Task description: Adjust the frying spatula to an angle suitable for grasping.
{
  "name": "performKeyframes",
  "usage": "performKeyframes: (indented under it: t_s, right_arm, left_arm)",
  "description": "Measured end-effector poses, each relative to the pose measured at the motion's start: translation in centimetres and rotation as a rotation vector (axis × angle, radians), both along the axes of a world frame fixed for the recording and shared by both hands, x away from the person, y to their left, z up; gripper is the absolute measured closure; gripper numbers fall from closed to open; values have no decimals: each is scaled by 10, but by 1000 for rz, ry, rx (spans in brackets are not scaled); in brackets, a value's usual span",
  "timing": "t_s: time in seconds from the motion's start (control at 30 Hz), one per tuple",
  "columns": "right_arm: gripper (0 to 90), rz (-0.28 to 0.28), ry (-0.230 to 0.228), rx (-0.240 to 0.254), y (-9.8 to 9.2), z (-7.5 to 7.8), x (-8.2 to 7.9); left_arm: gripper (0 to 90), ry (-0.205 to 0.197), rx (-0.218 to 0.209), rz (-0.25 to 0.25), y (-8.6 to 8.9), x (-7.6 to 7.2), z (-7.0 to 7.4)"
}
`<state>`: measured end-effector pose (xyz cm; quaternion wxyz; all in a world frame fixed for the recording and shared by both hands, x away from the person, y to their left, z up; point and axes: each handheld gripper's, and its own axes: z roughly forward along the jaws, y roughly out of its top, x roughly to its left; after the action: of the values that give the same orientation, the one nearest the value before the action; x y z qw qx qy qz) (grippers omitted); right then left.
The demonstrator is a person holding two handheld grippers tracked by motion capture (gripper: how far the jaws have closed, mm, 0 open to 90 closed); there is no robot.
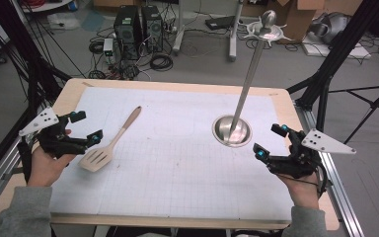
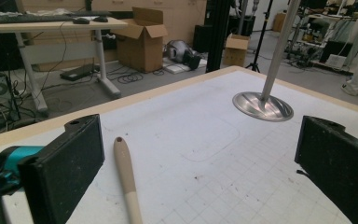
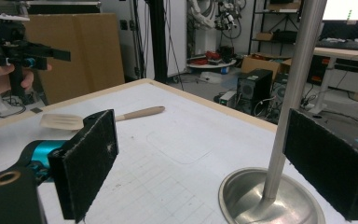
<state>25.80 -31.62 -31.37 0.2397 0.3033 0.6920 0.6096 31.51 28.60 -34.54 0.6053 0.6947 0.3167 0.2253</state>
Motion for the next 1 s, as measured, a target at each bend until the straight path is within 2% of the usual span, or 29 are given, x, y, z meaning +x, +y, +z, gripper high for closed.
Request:
performKeyframes:
  t_s: [0.4, 0.5, 0.6, 0.8, 1.0]
  right_arm:
    - [91, 15, 21, -2, 0, -4, 0]
    - [91, 15, 37, -7, 1, -5, -1]
    - [90, 18, 34, -9, 1, -5, -2]
    - [91, 11, 33, -12, -2, -6, -4]
    - [91, 7, 57, -18, -2, -11, -3]
  left_arm:
    - [20, 17, 1, 16, -3, 9, -4]
    - [24, 26, 16, 34, -4, 12, -7]
    - [67, 24, 29, 61, -6, 16, -10]
    - [71, 53, 43, 72, -8, 23, -16]
    - [73, 78, 55, 98, -8, 27, -19]
